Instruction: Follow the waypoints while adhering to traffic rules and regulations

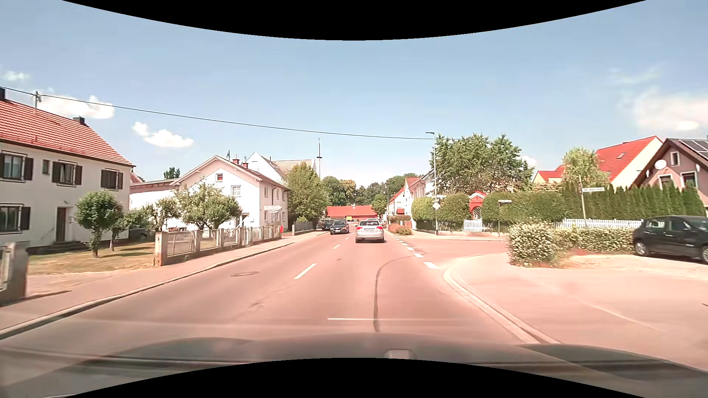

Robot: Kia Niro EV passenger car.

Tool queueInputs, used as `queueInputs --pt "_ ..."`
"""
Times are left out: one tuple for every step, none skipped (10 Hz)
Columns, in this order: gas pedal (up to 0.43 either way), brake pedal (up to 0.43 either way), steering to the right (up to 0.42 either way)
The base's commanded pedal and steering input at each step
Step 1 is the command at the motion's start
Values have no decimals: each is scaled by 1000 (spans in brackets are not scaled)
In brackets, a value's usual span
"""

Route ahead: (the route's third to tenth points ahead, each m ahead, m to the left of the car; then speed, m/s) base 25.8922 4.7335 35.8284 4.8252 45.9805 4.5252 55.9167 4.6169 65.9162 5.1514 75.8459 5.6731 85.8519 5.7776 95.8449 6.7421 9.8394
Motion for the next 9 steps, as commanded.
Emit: queueInputs --pt "138 0 -6" --pt "130 0 -7" --pt "130 0 -7" --pt "130 0 -7" --pt "130 0 -7" --pt "130 0 -7" --pt "130 0 -6" --pt "118 0 -5" --pt "110 0 -4"
